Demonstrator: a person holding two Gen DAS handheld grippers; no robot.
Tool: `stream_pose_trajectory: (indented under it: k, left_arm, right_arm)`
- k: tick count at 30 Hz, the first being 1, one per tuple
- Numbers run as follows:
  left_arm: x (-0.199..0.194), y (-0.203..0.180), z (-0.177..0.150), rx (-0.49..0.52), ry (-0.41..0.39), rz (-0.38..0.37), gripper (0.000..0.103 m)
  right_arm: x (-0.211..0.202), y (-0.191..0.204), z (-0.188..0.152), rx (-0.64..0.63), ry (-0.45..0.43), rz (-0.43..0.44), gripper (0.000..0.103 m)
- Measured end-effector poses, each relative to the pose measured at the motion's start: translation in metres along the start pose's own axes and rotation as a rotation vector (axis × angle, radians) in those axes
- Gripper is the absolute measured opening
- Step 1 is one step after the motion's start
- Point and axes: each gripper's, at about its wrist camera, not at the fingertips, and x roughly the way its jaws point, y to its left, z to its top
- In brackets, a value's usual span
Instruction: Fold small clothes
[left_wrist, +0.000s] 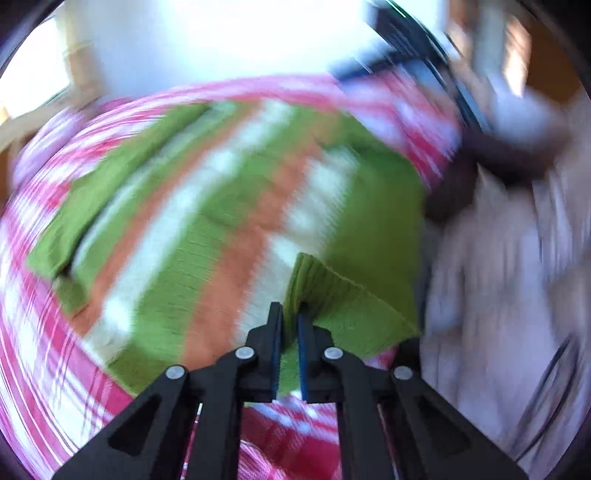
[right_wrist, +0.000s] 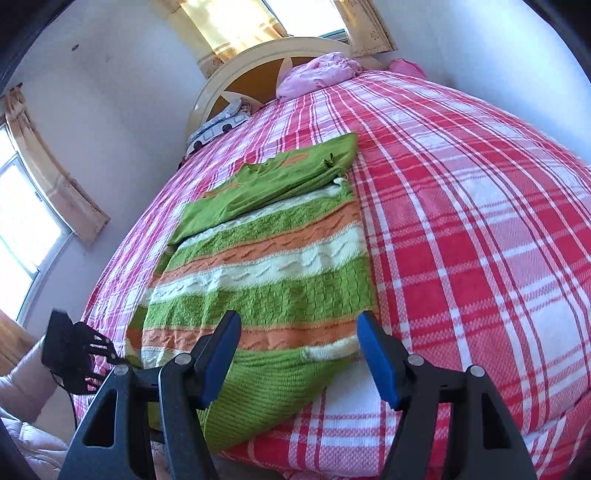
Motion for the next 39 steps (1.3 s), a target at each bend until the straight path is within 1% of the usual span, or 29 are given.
stream_pose_trajectory:
  k: [1,3,5,7,8,9,10,11,12,13,14,15,17,18,20,22,23,24,25,27,29,30,31,32,34,35,37,38,39]
  left_arm:
    - [-0.004,0.011,0.004,-0.079,-0.033,0.003,0.008]
    - [-0.009,0.029,0.009,-0.177,-0.086,0.025,0.008]
    - [-0.01,0.047,0.014,-0.251,-0.12,0.087,0.008]
    - [-0.004,0.067,0.013,-0.343,-0.124,0.149,0.007]
    - [0.001,0.073,0.013,-0.371,-0.118,0.143,0.007]
    - [0.006,0.078,0.012,-0.389,-0.111,0.102,0.007]
    - [0.007,0.076,0.011,-0.379,-0.114,0.046,0.007]
    - [0.006,0.073,0.01,-0.354,-0.115,-0.006,0.007]
    - [0.006,0.067,0.011,-0.313,-0.101,-0.038,0.01]
    - [0.005,0.06,0.013,-0.264,-0.081,-0.033,0.013]
    - [0.006,0.056,0.014,-0.228,-0.066,-0.018,0.024]
    - [0.005,0.049,0.014,-0.184,-0.052,0.006,0.042]
    - [0.002,0.041,0.015,-0.13,-0.041,0.011,0.062]
    - [0.001,0.039,0.014,-0.107,-0.032,-0.009,0.064]
    - [-0.001,0.037,0.01,-0.058,0.004,-0.033,0.064]
    - [-0.003,0.032,0.006,-0.004,0.041,-0.028,0.064]
    - [0.0,0.032,0.007,0.015,0.059,-0.032,0.064]
    - [0.004,0.031,0.006,0.022,0.084,-0.052,0.064]
    - [0.007,0.029,0.007,0.032,0.115,-0.073,0.064]
    - [0.016,0.02,0.004,0.094,0.178,-0.086,0.064]
    - [0.022,0.011,0.001,0.155,0.208,-0.099,0.064]
    - [0.024,0.007,0.001,0.185,0.213,-0.108,0.064]
    - [0.025,0.004,0.001,0.208,0.209,-0.107,0.064]
    - [0.027,0.003,0.001,0.229,0.201,-0.105,0.064]
    - [0.028,0.003,0.001,0.229,0.197,-0.108,0.064]
    - [0.027,0.003,0.001,0.217,0.19,-0.114,0.062]
    - [0.023,0.002,-0.002,0.207,0.176,-0.113,0.049]
    - [0.021,0.001,-0.003,0.213,0.166,-0.093,0.032]
    - [0.018,0.003,-0.004,0.205,0.156,-0.076,0.017]
  right_arm:
    - [0.003,-0.001,0.003,-0.002,0.002,-0.005,0.066]
    - [0.009,-0.002,0.007,0.003,0.006,-0.01,0.066]
    - [0.015,-0.002,0.011,0.008,0.006,-0.013,0.066]
    - [0.018,0.002,0.013,-0.009,0.012,-0.005,0.066]
    - [0.019,0.006,0.012,-0.039,0.025,0.008,0.066]
    - [0.02,0.011,0.012,-0.065,0.037,0.018,0.066]
    - [0.02,0.017,0.011,-0.109,0.056,0.029,0.066]
    - [0.019,0.025,0.01,-0.169,0.076,0.032,0.066]
    - [0.018,0.033,0.008,-0.235,0.095,0.037,0.066]
    - [0.018,0.038,0.007,-0.288,0.112,0.04,0.066]
    - [0.021,0.045,0.005,-0.357,0.144,0.035,0.066]
    - [0.026,0.05,0.004,-0.418,0.188,0.023,0.066]
    - [0.038,0.056,0.002,-0.516,0.275,0.018,0.066]
    - [0.043,0.056,0.001,-0.548,0.302,0.019,0.067]
    - [0.058,0.057,-0.001,-0.63,0.383,0.033,0.067]
    - [0.071,0.056,-0.004,-0.677,0.436,0.047,0.067]
    - [0.08,0.056,-0.007,-0.7,0.484,0.088,0.067]
    - [0.087,0.057,-0.013,-0.729,0.527,0.113,0.067]
    - [0.091,0.06,-0.02,-0.779,0.56,0.106,0.067]
    - [0.084,0.071,-0.031,-0.908,0.538,0.129,0.068]
    - [0.084,0.074,-0.037,-0.933,0.6,0.142,0.067]
    - [0.082,0.075,-0.038,-0.938,0.608,0.136,0.065]
    - [0.08,0.076,-0.038,-0.941,0.615,0.14,0.055]
    - [0.077,0.077,-0.039,-0.944,0.623,0.145,0.048]
    - [0.07,0.083,-0.042,-0.961,0.609,0.126,0.013]
    - [0.066,0.087,-0.046,-0.985,0.597,0.1,0.013]
    - [0.057,0.091,-0.048,-1.004,0.574,0.072,0.012]
    - [0.051,0.091,-0.042,-0.971,0.543,0.068,0.012]
    - [0.045,0.089,-0.032,-0.926,0.494,0.066,0.011]
